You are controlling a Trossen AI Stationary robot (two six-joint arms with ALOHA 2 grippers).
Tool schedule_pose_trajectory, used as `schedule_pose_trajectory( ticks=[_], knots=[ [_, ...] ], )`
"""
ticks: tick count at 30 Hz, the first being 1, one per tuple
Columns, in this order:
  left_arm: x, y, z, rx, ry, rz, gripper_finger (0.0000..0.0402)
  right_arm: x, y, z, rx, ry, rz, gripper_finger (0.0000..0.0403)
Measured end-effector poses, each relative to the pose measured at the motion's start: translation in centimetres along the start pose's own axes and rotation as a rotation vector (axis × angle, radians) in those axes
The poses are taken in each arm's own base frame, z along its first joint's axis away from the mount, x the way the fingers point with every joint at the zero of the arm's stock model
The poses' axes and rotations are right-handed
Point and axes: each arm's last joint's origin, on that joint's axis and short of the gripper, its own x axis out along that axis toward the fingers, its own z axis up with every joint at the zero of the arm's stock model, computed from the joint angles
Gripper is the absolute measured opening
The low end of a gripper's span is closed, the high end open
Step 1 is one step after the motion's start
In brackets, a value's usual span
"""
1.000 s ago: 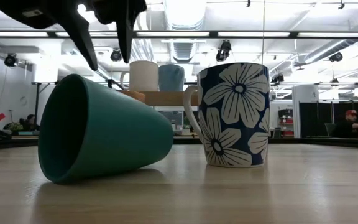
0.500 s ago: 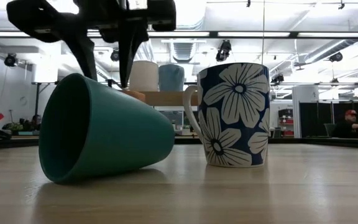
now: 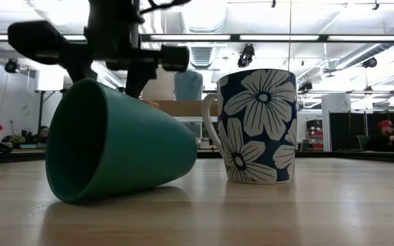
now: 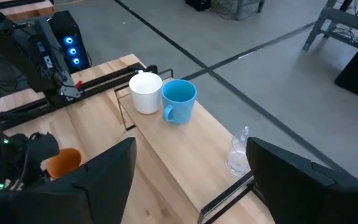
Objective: Stack small to large cups/mugs on shelf
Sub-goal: Put the orange mug on the shelf
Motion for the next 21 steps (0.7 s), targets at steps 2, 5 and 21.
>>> schedule_pose_trajectory(
  ticks=[2, 5, 21],
  knots=[
    [0.1, -0.1, 0.4, -0.002, -0.003, 0.007, 0.0155, -0.1, -0.1, 0.0, 0.0, -0.002, 0.001, 0.0298],
    [0.1, -0.3, 0.6, -0.01, -0.005, -0.006, 0.0135, -0.3, -0.2, -0.1, -0.004, -0.007, 0.002, 0.0299],
    [-1.0, -1.1, 0.6, 0.139, -0.012, -0.085, 0.0029, -1.2, -1.0, -0.2, 0.001, -0.026, 0.009, 0.029]
  ],
)
